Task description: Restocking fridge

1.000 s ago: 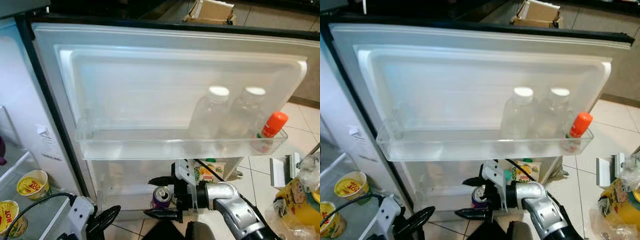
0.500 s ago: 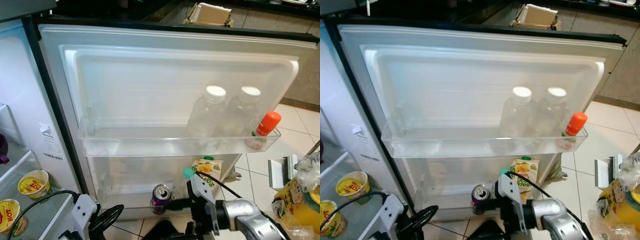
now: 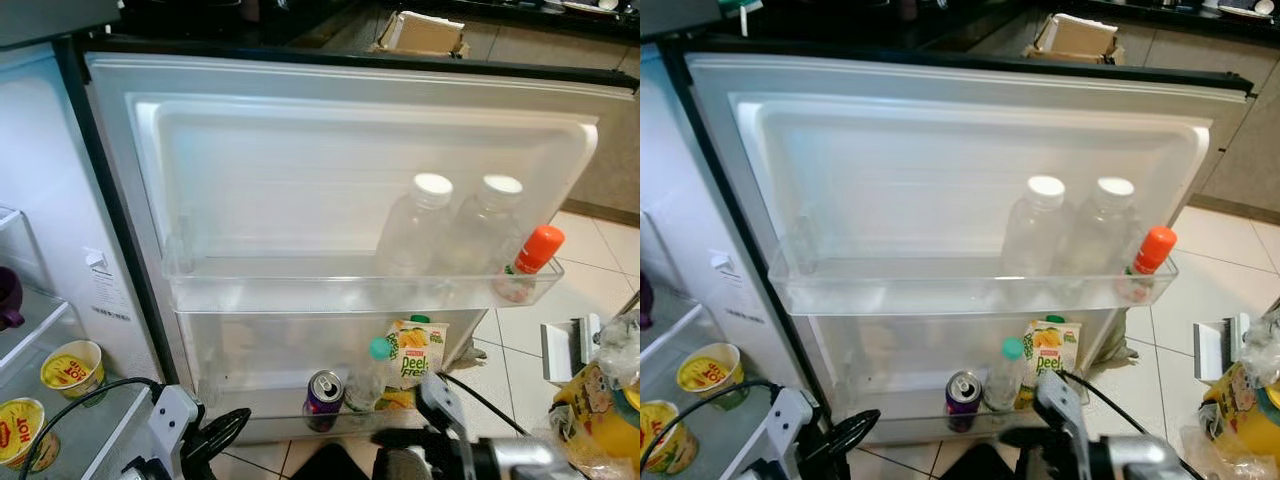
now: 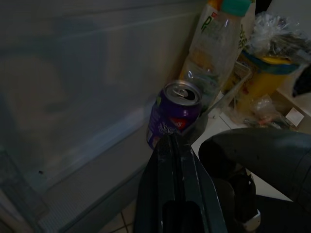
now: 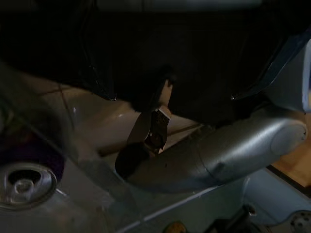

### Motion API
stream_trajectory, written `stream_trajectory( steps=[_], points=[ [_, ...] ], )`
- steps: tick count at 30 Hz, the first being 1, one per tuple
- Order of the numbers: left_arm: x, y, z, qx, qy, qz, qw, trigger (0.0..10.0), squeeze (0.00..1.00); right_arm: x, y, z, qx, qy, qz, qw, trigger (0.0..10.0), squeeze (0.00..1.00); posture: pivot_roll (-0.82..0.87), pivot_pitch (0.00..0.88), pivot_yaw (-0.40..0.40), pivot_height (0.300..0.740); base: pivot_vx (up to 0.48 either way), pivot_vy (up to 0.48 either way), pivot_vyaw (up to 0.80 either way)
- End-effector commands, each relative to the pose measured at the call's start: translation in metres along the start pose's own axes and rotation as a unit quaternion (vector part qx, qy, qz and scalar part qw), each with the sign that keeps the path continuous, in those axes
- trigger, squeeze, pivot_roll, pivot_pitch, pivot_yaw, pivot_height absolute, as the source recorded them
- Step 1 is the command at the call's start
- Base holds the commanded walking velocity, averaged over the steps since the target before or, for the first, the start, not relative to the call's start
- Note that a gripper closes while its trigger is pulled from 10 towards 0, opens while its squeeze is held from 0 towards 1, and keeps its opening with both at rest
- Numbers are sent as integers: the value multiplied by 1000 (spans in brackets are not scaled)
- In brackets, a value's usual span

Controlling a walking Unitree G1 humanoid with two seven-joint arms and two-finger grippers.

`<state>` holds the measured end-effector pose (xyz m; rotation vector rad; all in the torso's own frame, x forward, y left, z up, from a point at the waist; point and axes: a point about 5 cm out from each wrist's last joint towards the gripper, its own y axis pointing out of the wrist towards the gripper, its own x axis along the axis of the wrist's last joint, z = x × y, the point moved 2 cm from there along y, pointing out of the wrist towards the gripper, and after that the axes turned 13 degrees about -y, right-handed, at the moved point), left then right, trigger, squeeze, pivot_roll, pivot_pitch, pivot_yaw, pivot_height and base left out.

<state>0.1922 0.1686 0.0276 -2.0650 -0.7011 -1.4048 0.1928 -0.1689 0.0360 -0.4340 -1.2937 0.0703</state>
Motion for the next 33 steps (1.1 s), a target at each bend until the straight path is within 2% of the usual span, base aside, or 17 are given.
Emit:
stream_trajectory(
  steps=[1,5,7,8,12,15,17,20,22,23,24,25,26,28,29,32,33],
  points=[
    [-6,-3,0,0,-5,12,1000,10000,0,-2,-9,-2,-17,15,-9,1000,10000,0,6,0,-72,331,0,0,0],
    [-7,-3,2,0,-6,16,1000,10000,0,-6,-29,3,-40,48,-40,997,10000,0,6,0,-70,331,0,0,0],
    [-8,-5,4,2,-8,18,1000,10000,0,-13,-48,5,-76,71,-52,993,10000,0,-1,0,-69,331,0,0,0],
    [-8,-5,4,2,-8,18,1000,10000,0,-13,-48,5,-76,71,-52,993,10000,0,-1,0,-69,331,0,0,0],
    [-10,-7,6,6,-10,21,1000,10000,0,-22,-66,7,-110,90,-56,988,10000,0,-12,0,-67,331,0,0,0],
    [-16,-13,9,20,-19,28,999,10000,0,-51,-89,14,-161,142,-47,975,10000,0,-16,0,-67,331,0,0,0],
    [-18,-15,11,25,-21,30,999,10000,0,-59,-93,15,-176,159,-44,970,10000,0,-16,0,-67,331,0,0,0],
    [-24,-22,16,48,-36,30,998,10000,0,-91,-101,12,-268,206,-19,941,10000,0,-11,0,-68,331,0,0,0],
    [-33,-30,17,63,-50,41,996,10000,0,-111,-107,5,-354,226,6,907,10000,0,-6,0,-66,331,0,0,0],
    [-33,-30,17,63,-50,41,996,10000,0,-111,-107,5,-354,226,6,907,10000,0,-6,0,-66,331,0,0,0],
    [-38,-34,18,70,-57,44,995,10000,0,-117,-109,3,-386,235,8,892,10000,0,-6,0,-66,331,0,0,0],
    [-44,-41,20,85,-68,49,993,10000,0,-126,-113,1,-434,248,22,866,10000,0,-6,0,-61,331,0,0,0],
    [-44,-41,20,85,-68,49,993,10000,0,-126,-113,1,-434,248,22,866,10000,0,-6,0,-61,331,0,0,0],
    [-47,-49,24,115,-76,45,989,10000,0,-138,-118,-2,-490,268,45,828,10000,0,-1,0,-59,331,0,0,0],
    [-48,-52,27,129,-78,42,988,10000,0,-142,-120,-2,-509,274,53,814,10000,0,-1,0,-59,331,0,0,0],
    [-48,-64,37,183,-93,19,979,10000,0,-152,-120,1,-536,287,77,790,10000,0,3,0,-59,331,0,0,0],
    [-48,-64,37,183,-93,19,979,10000,0,-152,-120,1,-536,287,77,790,10000,0,3,0,-59,331,0,0,0]
  ],
)
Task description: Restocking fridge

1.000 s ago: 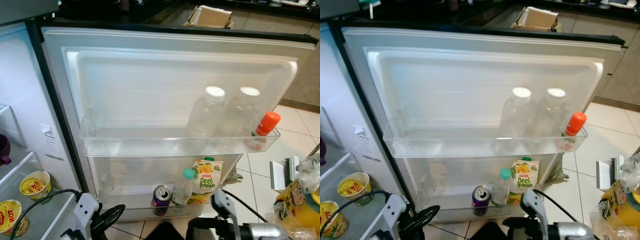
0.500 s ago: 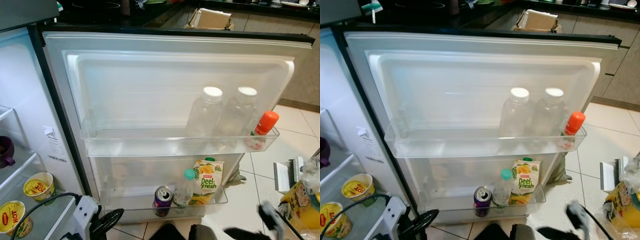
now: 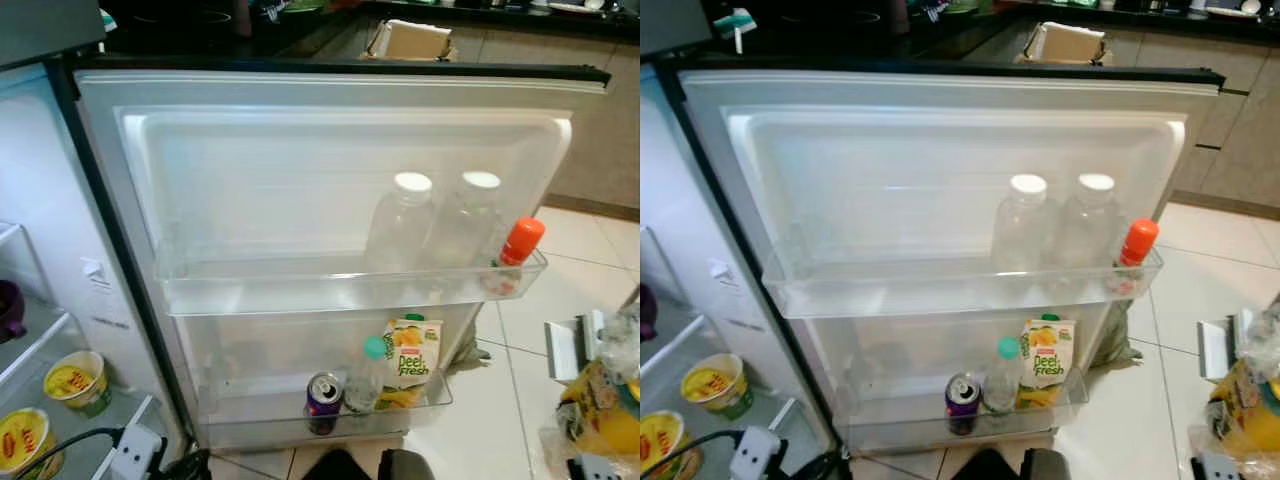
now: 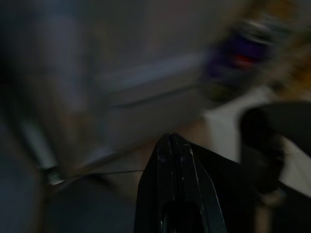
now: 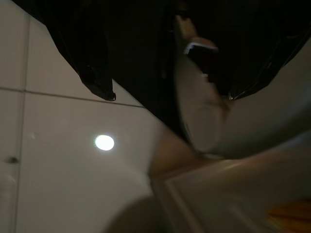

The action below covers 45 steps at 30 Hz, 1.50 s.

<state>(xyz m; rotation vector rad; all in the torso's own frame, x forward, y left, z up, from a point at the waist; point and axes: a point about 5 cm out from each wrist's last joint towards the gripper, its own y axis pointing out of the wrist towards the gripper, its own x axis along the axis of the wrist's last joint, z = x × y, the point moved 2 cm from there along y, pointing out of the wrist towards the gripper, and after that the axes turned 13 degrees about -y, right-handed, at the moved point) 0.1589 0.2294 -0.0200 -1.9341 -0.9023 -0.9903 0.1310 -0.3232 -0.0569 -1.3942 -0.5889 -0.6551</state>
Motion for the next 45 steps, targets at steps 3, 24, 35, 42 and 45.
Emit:
stream_trajectory(
  steps=[3,24,35,42,45],
  points=[
    [-1,-8,11,36,-15,-13,999,10000,0,-11,0,-2,-33,3,19,999,10000,0,3,0,-59,331,0,0,0],
    [-12,-22,56,227,-98,-68,966,10000,0,2,14,-8,-102,14,11,995,10000,0,-4,0,-62,371,0,0,0],
    [-13,-17,57,233,-98,-64,965,10000,0,2,15,-7,-104,14,11,994,10000,0,-8,0,-58,405,0,0,0],
    [-14,-17,61,248,-94,-56,963,10000,0,2,16,-7,-106,19,7,994,10000,0,-6,0,-57,410,0,0,0],
    [-14,-18,62,255,-94,-55,961,10000,0,4,16,-6,-100,22,-2,995,10000,0,-6,0,-58,420,0,0,0]
  ],
)
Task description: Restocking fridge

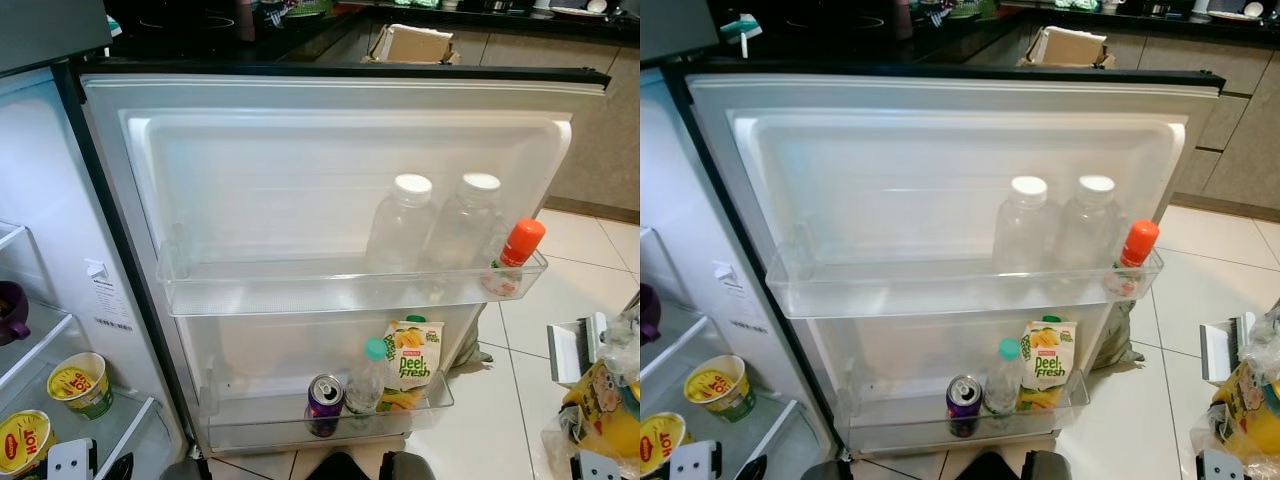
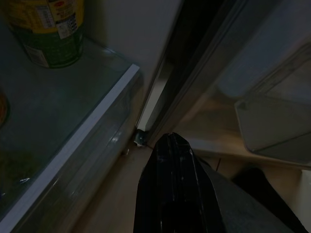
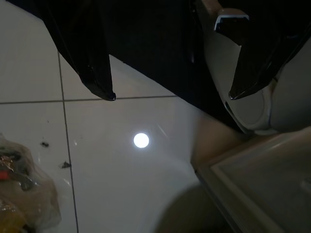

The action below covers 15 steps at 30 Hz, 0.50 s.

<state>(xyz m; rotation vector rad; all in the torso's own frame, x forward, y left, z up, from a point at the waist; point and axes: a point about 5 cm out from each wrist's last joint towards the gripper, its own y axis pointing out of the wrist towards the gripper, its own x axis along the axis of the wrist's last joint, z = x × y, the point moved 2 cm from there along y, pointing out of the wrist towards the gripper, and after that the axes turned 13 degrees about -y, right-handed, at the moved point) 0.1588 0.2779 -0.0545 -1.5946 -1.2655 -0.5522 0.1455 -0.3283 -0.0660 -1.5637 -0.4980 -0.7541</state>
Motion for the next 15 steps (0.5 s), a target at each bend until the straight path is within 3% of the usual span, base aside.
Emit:
stream_trajectory(
  steps=[1,15],
  points=[
    [6,-2,9,15,17,2,1000,10000,0,1,0,0,0,1,-3,1000,10000,0,-6,0,-58,424,0,0,0],
    [-1,2,11,51,26,27,998,10000,0,-1,2,-1,-13,-2,14,1000,10000,0,-5,0,-58,444,0,0,0]
  ],
)
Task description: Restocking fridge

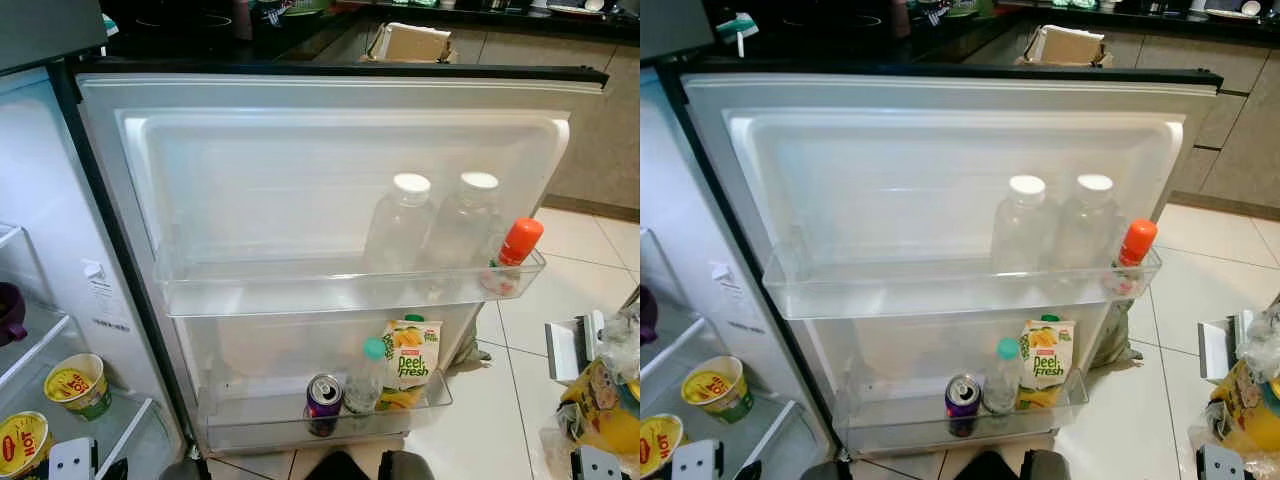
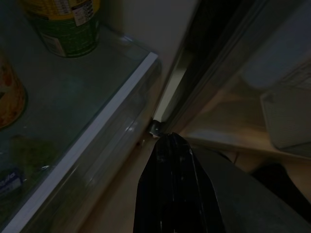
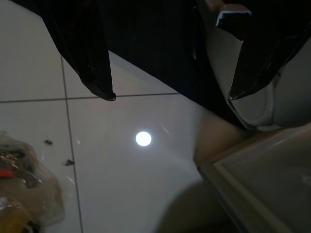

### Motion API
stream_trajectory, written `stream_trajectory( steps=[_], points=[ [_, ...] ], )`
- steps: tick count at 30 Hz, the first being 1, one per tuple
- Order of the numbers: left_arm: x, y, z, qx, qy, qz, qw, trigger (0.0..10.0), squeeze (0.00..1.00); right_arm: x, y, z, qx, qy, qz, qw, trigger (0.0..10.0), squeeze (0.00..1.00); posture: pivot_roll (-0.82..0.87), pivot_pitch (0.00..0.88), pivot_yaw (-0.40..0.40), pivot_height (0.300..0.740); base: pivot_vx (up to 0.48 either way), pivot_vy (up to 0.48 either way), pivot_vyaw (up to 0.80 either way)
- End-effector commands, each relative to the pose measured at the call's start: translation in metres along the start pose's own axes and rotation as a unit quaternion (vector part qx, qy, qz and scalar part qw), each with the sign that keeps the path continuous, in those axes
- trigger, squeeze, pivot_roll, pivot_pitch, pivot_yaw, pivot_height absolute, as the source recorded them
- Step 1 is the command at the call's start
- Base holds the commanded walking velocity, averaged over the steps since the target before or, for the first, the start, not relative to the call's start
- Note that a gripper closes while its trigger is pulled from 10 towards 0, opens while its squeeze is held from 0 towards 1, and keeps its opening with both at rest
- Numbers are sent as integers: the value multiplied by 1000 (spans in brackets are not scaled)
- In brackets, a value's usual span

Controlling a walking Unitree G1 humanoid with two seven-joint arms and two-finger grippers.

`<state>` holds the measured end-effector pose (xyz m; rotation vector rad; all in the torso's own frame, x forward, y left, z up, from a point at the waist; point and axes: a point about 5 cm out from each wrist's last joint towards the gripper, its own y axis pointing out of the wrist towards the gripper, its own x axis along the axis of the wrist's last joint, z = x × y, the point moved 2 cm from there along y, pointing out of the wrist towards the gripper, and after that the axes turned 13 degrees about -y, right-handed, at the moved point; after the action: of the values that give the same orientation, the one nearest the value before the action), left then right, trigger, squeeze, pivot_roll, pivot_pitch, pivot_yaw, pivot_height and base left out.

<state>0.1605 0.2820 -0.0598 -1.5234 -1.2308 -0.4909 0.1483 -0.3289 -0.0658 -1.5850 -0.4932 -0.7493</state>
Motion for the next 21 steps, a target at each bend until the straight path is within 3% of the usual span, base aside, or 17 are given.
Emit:
stream_trajectory(
  steps=[1,21],
  points=[
    [1,-1,6,6,15,14,1000,10000,0,-2,0,0,-2,3,5,1000,10000,0,-6,0,-57,444,0,0,0],
    [2,0,7,11,24,15,1000,10000,0,0,2,5,9,13,-4,1000,10000,0,3,0,-54,523,0,0,0]
  ],
)
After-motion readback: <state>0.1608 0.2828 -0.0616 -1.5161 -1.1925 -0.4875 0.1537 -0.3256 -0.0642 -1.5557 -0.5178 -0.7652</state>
